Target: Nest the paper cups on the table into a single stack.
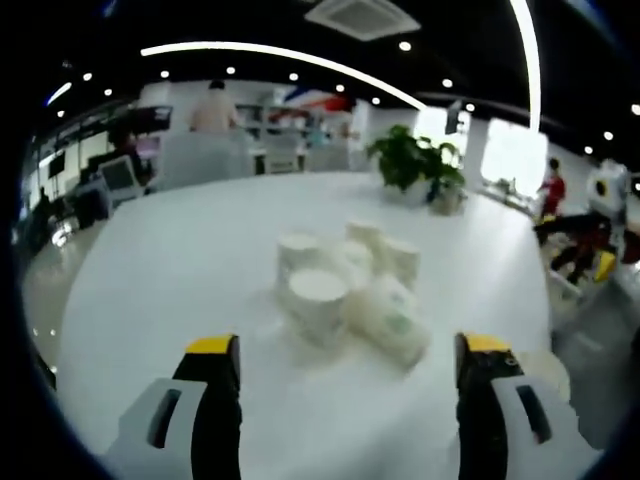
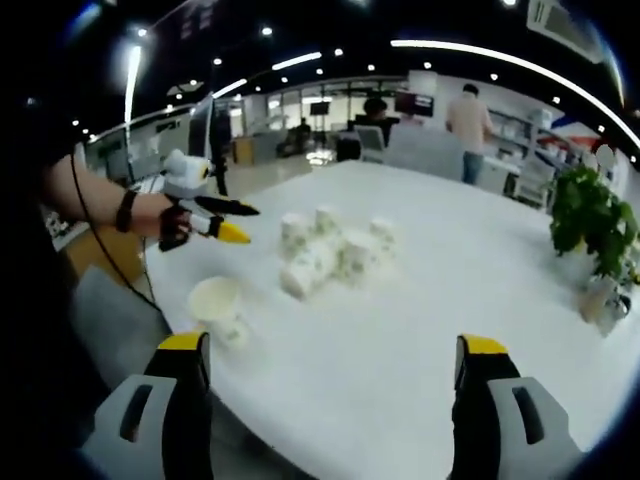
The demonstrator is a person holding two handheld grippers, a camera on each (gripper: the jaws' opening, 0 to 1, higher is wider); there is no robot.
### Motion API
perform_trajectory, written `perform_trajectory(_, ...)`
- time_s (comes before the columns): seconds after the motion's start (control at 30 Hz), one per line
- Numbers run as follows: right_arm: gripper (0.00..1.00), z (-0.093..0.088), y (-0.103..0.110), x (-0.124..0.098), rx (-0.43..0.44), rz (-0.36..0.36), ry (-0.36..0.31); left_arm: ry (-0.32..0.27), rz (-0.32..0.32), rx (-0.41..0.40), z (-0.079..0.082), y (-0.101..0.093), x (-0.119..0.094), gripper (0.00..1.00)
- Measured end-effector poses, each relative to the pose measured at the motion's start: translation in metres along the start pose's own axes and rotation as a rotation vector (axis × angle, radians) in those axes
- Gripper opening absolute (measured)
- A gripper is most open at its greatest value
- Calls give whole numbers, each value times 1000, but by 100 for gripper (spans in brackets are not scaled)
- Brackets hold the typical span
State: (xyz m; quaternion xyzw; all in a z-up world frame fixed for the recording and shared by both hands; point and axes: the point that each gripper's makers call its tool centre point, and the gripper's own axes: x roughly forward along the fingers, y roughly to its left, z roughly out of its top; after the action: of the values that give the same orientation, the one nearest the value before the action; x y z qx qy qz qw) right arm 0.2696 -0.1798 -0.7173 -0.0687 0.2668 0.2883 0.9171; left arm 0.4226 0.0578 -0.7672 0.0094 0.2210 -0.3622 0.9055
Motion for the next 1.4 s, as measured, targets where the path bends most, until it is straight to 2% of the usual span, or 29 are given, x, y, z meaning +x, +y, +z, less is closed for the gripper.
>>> perform_trajectory(0.17, 100, -2, 5, -4, 23, 9, 3, -23, 21, 8, 6, 9, 17, 88)
perform_trajectory(0.33, 100, -4, 7, -6, 40, 8, 14, -8, 10, 0, 1, 9, 35, 85)
perform_trajectory(0.4, 100, -3, 8, -7, 46, 7, 11, 5, 10, 32, 0, 6, 38, 81)
perform_trajectory(0.53, 98, 2, 4, -14, 50, -19, -13, 15, 4, 26, -1, 5, 43, 77)
perform_trajectory(0.63, 98, 1, 2, -16, 74, -29, -12, 18, 45, 89, 1, 13, 42, 71)
perform_trajectory(0.73, 98, 5, -1, -20, 99, -45, -33, 20, 19, 73, 2, 10, 46, 69)
perform_trajectory(0.8, 98, 4, -1, -21, 108, -50, -34, 31, 21, 95, 1, 11, 48, 68)
perform_trajectory(1.0, 97, 2, -3, -23, 117, -59, -27, 40, -2, 117, 4, 9, 55, 61)
perform_trajectory(1.07, 96, 0, -4, -24, 118, -60, -22, 56, -16, 114, 2, 8, 58, 61)
perform_trajectory(1.3, 94, -2, -4, -23, 135, -65, -20, 51, -44, 126, 8, 5, 63, 58)
perform_trajectory(1.4, 93, -6, -2, -20, 144, -59, -16, 61, -48, 141, 5, 4, 67, 56)
